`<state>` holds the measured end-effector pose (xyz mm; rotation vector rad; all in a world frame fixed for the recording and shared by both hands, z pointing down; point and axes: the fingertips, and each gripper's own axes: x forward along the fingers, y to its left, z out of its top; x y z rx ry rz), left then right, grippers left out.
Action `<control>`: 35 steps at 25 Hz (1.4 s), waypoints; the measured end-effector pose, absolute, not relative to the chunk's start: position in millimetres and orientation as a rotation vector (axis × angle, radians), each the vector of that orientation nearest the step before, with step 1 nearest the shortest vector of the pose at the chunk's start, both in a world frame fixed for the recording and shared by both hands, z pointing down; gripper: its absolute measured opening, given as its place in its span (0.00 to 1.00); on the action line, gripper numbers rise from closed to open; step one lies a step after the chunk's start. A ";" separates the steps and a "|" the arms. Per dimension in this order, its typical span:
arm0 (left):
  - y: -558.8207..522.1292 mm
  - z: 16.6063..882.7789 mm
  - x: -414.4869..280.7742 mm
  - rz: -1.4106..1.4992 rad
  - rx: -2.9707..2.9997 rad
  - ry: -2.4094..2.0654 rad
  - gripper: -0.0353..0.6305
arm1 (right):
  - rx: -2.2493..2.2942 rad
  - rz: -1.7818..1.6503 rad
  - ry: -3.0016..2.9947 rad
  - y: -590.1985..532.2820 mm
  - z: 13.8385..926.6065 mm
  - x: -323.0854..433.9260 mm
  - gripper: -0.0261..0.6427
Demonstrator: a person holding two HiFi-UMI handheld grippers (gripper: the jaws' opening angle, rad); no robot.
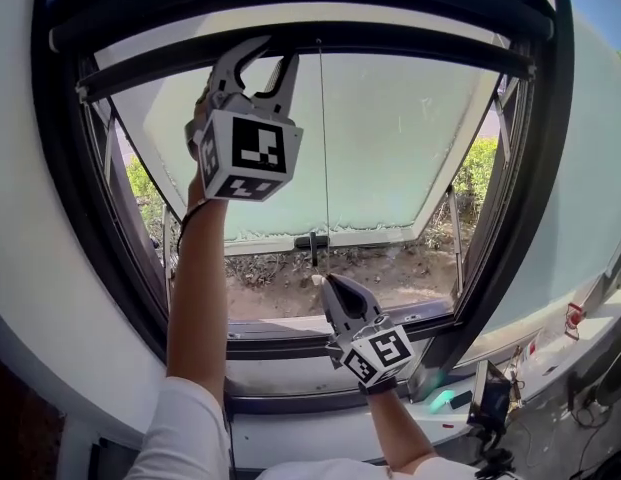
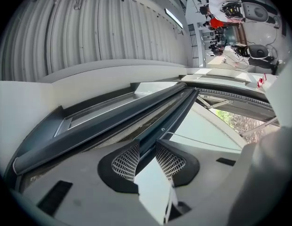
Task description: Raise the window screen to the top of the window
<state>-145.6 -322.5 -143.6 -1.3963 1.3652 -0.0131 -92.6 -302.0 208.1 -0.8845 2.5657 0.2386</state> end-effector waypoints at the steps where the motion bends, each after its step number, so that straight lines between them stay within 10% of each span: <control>1: -323.0 -147.9 -145.0 -0.002 -1.396 1.370 0.19 | -0.885 0.244 2.559 -303.3 203.9 -91.7 0.04; 16: -304.0 -97.2 -150.4 0.202 -1.745 1.356 0.18 | -0.843 0.131 2.546 -284.8 211.5 -88.9 0.04; 35: -241.4 363.7 -153.7 0.065 -2.435 1.734 0.06 | -1.272 -0.212 2.652 -246.0 385.1 -91.7 0.04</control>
